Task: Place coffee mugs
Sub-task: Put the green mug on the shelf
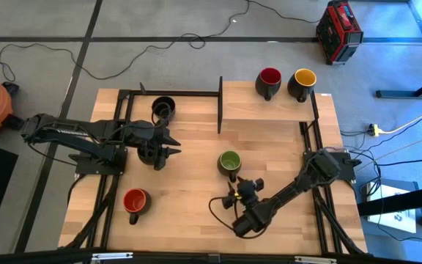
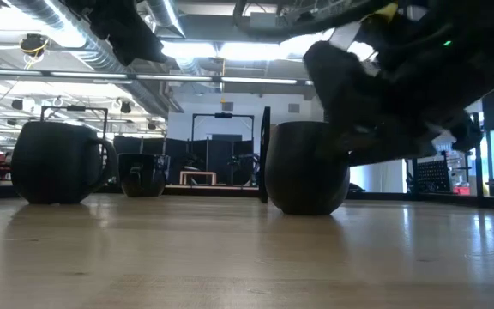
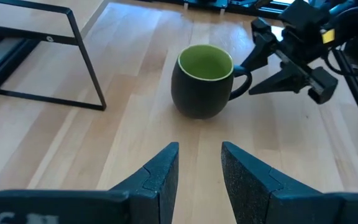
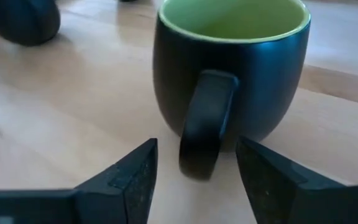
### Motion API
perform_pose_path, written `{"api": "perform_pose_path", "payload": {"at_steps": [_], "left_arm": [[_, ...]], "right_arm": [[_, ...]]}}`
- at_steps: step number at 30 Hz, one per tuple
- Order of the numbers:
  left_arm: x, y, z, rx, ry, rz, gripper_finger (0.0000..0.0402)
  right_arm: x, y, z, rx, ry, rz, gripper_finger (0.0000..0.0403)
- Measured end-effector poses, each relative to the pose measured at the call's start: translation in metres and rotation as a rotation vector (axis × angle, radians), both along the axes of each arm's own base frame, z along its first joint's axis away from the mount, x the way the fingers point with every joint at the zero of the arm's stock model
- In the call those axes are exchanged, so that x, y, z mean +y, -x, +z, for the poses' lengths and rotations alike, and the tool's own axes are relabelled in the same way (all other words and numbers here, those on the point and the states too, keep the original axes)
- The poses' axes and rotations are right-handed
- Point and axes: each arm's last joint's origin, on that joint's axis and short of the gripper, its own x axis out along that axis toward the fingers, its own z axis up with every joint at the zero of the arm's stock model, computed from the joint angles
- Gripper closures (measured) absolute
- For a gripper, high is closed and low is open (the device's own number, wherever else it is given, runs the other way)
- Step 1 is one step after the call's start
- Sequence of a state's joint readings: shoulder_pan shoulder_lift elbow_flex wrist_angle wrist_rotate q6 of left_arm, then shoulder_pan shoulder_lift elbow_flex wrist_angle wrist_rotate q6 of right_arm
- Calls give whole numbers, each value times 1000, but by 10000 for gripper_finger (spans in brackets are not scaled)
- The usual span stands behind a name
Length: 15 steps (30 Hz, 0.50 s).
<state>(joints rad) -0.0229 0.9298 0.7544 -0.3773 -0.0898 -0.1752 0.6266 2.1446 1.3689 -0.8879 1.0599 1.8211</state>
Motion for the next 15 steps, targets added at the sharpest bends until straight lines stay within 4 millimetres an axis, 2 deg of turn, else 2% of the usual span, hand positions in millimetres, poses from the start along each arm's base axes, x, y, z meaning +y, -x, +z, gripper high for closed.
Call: {"api": "perform_pose_path", "payload": {"at_steps": [8, 15], "left_arm": [[0, 0, 0, 3, 1, -2, 285], [0, 0, 0, 6, 2, -2, 285]], "right_arm": [[-11, -6, -3, -14, -19, -54, 222], [-15, -8, -4, -10, -30, -68, 285]]}}
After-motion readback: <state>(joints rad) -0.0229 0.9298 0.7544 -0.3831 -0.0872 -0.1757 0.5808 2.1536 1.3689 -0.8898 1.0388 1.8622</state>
